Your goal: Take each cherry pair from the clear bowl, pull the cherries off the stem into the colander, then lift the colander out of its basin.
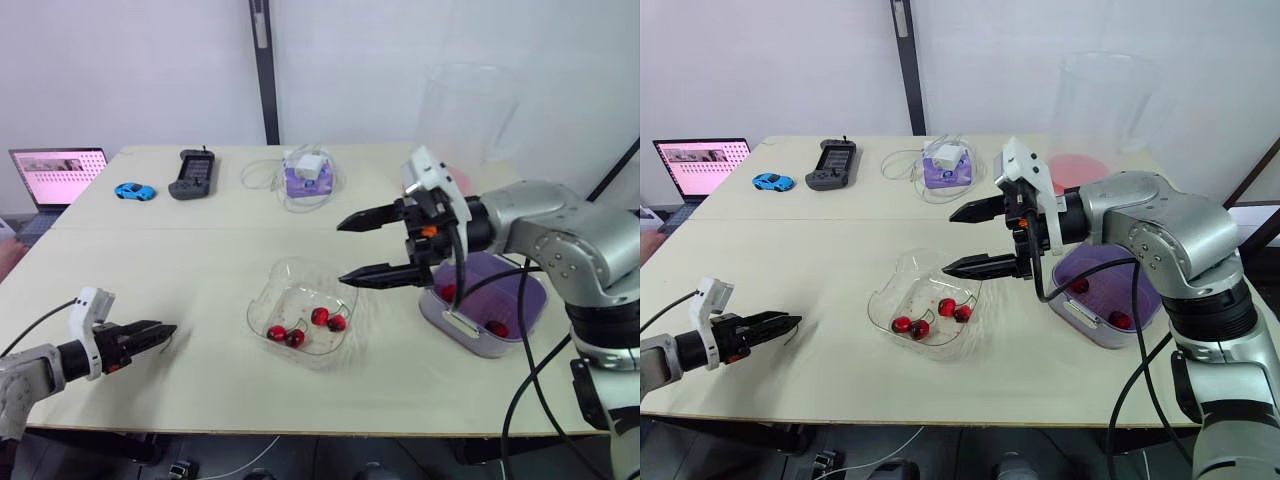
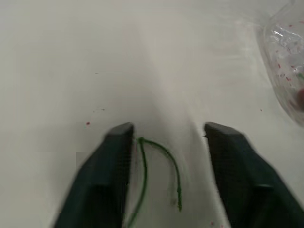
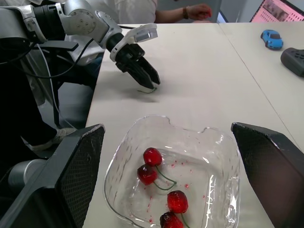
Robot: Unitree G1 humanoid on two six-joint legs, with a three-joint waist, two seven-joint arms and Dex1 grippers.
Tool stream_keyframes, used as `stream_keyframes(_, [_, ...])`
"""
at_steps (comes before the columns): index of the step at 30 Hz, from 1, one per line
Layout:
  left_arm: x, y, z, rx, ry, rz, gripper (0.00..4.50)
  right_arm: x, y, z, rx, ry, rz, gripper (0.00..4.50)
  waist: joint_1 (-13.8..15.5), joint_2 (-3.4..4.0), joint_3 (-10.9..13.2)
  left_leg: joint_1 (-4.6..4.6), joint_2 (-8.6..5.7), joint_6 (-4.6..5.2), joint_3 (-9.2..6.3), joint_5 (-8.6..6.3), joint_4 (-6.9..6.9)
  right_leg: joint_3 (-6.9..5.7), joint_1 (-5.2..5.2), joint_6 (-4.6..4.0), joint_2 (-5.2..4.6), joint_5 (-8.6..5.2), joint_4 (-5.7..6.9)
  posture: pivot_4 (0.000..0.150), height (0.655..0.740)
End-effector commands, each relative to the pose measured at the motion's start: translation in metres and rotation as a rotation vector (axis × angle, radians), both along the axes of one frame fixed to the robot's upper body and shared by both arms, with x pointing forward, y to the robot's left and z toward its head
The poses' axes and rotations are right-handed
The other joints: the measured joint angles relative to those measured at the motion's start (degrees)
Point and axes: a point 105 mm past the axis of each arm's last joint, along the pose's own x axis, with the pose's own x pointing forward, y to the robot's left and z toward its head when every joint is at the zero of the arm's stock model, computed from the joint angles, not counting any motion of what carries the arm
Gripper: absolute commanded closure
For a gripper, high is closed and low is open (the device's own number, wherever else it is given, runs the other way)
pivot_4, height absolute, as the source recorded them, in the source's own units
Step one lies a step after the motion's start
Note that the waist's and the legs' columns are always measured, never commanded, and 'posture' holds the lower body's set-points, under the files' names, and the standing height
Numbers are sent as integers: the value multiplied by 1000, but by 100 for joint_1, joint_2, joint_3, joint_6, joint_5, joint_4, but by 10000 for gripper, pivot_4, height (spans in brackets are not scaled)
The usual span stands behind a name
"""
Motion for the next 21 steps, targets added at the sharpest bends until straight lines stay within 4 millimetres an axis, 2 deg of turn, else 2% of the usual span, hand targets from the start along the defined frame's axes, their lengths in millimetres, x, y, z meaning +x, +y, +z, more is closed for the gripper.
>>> stream_keyframes(1, [5, 9, 18, 28, -70, 21, 886, -2, -2, 9, 15, -47, -28, 0, 1, 0, 0, 0, 0, 0, 0, 0, 0, 0, 0, 0, 0, 0, 0, 1500, 7332])
stream_keyframes(6, [17, 27, 47, 60, -216, 90, 886, -2, -9, 9, 3, -55, -51, 0, 2, -1, -1, 0, 0, 0, 0, 0, 1, 0, 0, 0, -1, 0, 1, 1500, 7332])
stream_keyframes(8, [21, 27, 73, 62, -330, 71, 886, -1, -12, 9, 5, -64, -64, 0, 4, -2, -1, 0, 0, 0, 0, 0, 1, -1, 0, 0, -1, 0, 0, 1500, 7332])
stream_keyframes(10, [20, 11, 101, 81, -442, -37, 886, 0, -14, 10, -3, -95, -80, 0, 4, -3, -1, 0, 0, 0, 1, 0, 1, -1, 0, 0, -1, 0, 0, 1500, 7332])
stream_keyframes(12, [16, -5, 113, 151, -501, -154, 886, 4, -13, 8, -26, -164, -109, 0, 0, -3, -1, -1, 0, 0, 1, 0, 1, 0, 0, 0, -1, 0, 0, 1500, 7332])
stream_keyframes(14, [12, -17, 115, 213, -511, -250, 886, 8, -11, 5, -53, -207, -132, 0, -1, -2, -1, -1, 0, 0, 3, 0, 0, 0, 0, 0, -2, 0, 0, 1500, 7332])
stream_keyframes(16, [3, -47, 130, 170, -560, -403, 886, 9, -2, -4, -103, -159, -129, 0, -10, -2, -1, 0, 0, -1, 6, 0, -1, 3, -2, 0, -1, 0, 0, 1500, 7332])
stream_keyframes(18, [-8, -71, 131, 178, -564, -541, 886, 12, 3, -10, -165, -123, -133, 0, -18, -1, -1, 1, 1, -1, 6, 1, 0, 4, -5, 0, 3, 0, 7, 1500, 7332])
stream_keyframes(21, [-15, -89, 128, 169, -556, -621, 886, 15, 11, -16, -262, -8, -134, 0, -27, 3, 2, 0, 2, -1, 6, 0, 0, 5, -8, -1, 3, 0, 10, 1500, 7332])
